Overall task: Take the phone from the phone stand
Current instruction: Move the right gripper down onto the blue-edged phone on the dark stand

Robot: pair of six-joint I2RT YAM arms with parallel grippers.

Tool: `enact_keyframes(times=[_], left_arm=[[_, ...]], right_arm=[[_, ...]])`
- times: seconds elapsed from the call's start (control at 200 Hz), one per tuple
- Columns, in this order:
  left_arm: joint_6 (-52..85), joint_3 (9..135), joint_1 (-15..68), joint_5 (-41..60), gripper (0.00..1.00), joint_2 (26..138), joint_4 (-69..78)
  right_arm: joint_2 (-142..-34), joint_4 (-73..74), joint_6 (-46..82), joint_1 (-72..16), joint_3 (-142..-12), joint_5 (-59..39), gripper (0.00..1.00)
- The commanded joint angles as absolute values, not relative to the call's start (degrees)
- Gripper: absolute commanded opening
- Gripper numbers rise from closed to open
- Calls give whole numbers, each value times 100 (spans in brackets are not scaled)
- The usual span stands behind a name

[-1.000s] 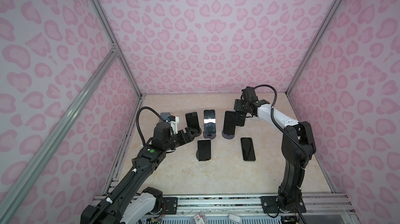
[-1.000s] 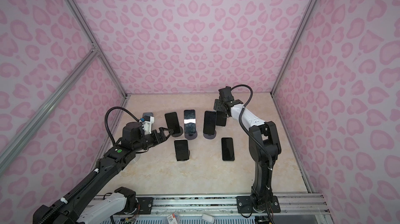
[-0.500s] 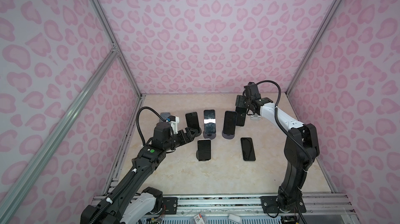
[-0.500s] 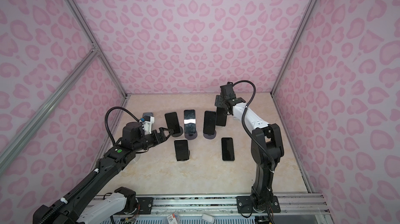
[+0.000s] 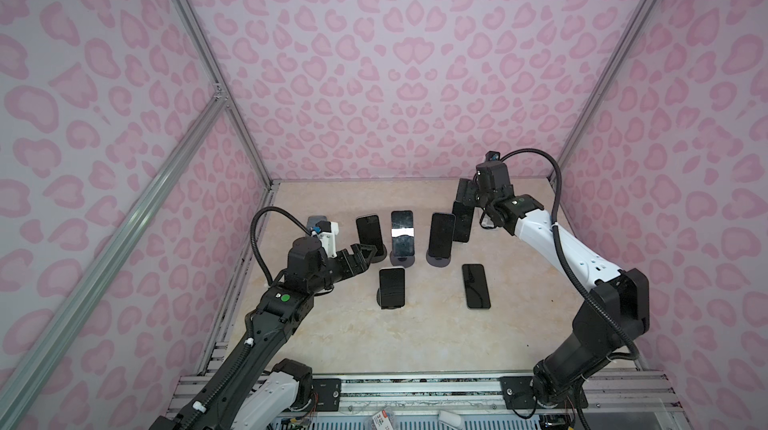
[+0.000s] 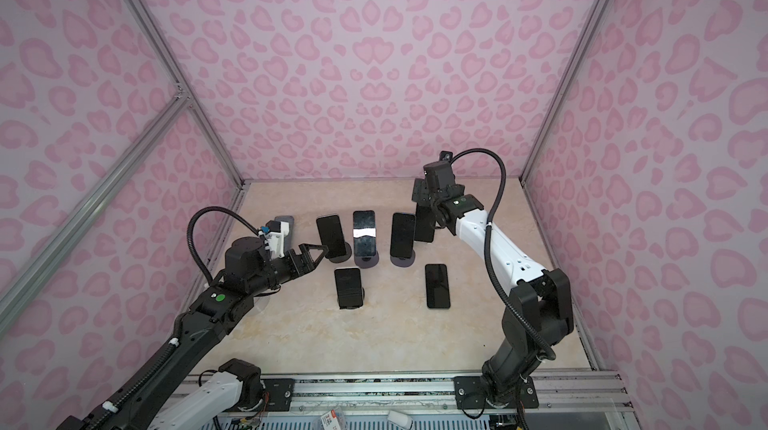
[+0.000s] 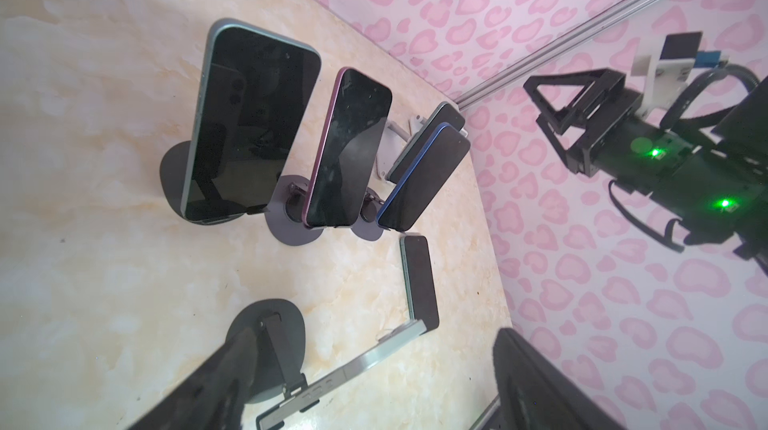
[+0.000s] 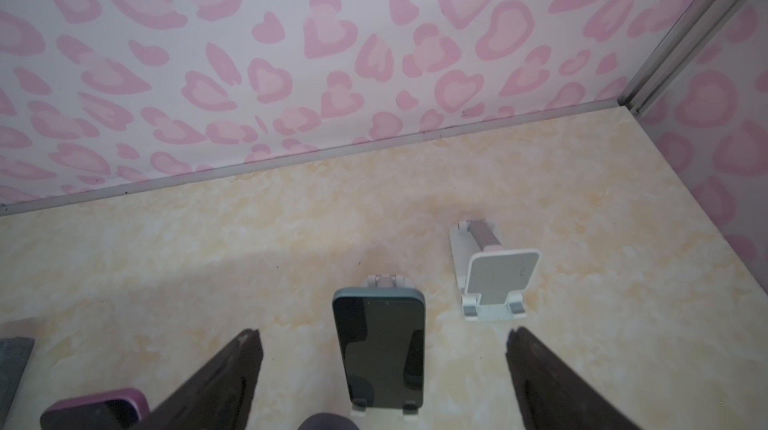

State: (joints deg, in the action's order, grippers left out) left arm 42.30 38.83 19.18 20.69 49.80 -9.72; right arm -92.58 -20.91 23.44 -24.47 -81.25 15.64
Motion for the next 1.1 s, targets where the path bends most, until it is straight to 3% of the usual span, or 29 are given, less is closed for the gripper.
enact_keyframes(times=[0.0,0.305,0.505,0.835,1.095], left_arm=[[4280,3795,1918,1719,92,4777,-1083],[4346,3507,1916,1415,93,4398,-1202],[4286,3469,1918,1507,100,4395,-1260],[4084,3437,1920,1432,98,4189,-1511],[4052,3399,1916,1505,98,4175,-1472]], right_arm=[[-9000,-2037,2675,-2837,-7661,2026,97],[-9181,-2275,3207,-3524,-7601,2109,98],[-9682,-2415,3366,-3694,-8035,2348,98],[-10116,-2636,3929,-3772,-8176,2879,98],[-10229,-2454,3832,-3780,-8139,2711,98]])
